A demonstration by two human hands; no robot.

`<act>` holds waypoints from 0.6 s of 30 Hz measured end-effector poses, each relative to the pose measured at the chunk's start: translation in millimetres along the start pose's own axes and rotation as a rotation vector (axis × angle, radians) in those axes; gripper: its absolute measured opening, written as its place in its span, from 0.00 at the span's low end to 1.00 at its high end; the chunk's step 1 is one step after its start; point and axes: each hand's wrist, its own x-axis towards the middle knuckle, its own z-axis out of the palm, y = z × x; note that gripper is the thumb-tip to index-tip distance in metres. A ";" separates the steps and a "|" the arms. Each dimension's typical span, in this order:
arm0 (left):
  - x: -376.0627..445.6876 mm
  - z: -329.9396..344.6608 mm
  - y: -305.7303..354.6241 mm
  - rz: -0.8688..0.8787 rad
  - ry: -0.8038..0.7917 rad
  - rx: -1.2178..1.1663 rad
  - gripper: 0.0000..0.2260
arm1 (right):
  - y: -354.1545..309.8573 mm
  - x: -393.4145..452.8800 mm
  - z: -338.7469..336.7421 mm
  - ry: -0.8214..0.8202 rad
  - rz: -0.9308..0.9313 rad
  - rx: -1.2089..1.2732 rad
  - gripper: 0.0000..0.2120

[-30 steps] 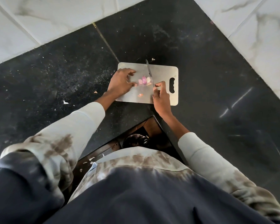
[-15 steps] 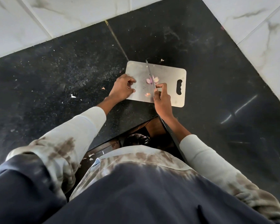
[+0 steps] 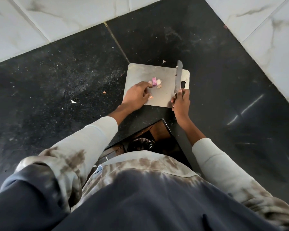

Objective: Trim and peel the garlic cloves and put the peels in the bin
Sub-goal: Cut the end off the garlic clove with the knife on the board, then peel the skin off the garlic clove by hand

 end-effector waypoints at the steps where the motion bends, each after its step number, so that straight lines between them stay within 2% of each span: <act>1: -0.7 5.4 7.2 0.013 -0.023 -0.003 0.16 | 0.4 2.1 -2.4 0.004 0.025 0.030 0.10; 5: -3.8 23.9 22.6 0.010 -0.048 -0.013 0.18 | 2.1 6.6 -9.2 -0.001 0.069 0.076 0.09; 10: -0.9 30.9 11.3 -0.085 0.058 -0.039 0.14 | 8.3 8.2 -11.7 -0.045 0.022 0.033 0.08; 14: 12.2 28.2 2.5 -0.164 0.124 -0.030 0.21 | 13.2 11.9 -13.8 0.001 -0.046 -0.084 0.14; 18: 28.7 29.6 3.5 -0.184 0.102 0.019 0.25 | 5.8 17.8 -24.8 0.059 -0.070 -0.166 0.23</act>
